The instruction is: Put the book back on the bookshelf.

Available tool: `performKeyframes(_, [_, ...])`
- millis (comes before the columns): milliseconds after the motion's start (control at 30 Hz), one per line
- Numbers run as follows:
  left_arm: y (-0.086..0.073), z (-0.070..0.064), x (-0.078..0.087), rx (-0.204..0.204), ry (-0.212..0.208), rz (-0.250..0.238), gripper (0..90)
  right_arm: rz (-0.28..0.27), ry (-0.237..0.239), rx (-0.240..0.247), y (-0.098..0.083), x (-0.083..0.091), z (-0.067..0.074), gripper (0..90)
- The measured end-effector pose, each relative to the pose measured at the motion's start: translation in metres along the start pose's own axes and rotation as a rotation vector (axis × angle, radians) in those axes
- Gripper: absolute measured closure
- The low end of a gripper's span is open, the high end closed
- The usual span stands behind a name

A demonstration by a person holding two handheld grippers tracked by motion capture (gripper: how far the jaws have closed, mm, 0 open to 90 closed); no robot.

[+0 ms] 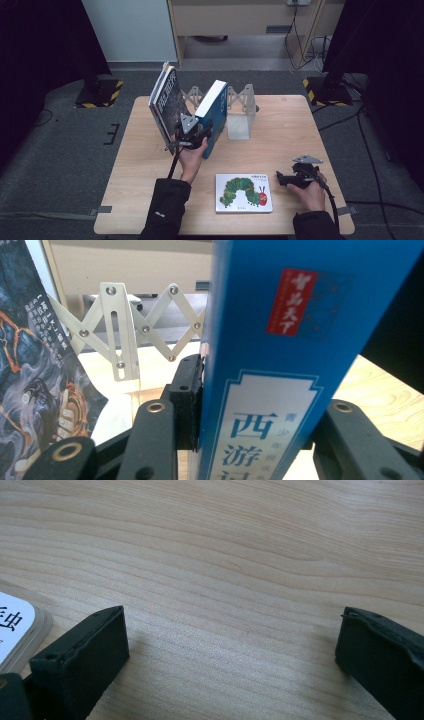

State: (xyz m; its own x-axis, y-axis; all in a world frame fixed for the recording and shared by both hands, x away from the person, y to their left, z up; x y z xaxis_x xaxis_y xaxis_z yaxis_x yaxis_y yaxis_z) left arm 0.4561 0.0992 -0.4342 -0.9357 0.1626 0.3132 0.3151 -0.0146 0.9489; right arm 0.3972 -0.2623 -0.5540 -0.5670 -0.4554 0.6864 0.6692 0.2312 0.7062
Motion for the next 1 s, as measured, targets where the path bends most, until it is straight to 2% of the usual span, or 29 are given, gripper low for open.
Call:
performKeyframes(333, [0.004, -0.008, -0.004, -0.015, 0.042, 0.01, 59.5, -0.001, -0.002, -0.005, 0.0, 0.0, 0.0, 0.6])
performKeyframes(733, [0.005, -0.011, -0.011, -0.002, 0.048, 0.009, 59.2, -0.001, -0.003, -0.004, 0.001, -0.001, 0.0, 0.5])
performKeyframes(867, [0.007, -0.01, -0.016, 0.004, 0.036, 0.011, 58.8, 0.001, -0.002, -0.004, 0.001, -0.001, 0.0, 0.5])
performKeyframes(1000, [0.003, -0.007, -0.016, 0.013, 0.0, -0.009, 56.9, -0.001, -0.003, -0.003, 0.001, -0.001, 0.0, 0.5])
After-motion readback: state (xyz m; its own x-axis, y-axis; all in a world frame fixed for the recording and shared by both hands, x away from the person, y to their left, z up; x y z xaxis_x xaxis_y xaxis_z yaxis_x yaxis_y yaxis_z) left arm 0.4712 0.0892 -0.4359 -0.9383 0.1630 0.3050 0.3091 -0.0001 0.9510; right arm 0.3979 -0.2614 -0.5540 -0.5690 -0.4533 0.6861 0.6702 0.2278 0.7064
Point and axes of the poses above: each handheld gripper's, and its own axes: x roughly backward along the jaws, y roughly out of its top, z roughly to its left, the point moved 2 cm from there along -x, roughly forward along the jaws, and after that the axes turned 14 degrees about y, right-handed, at the moved point
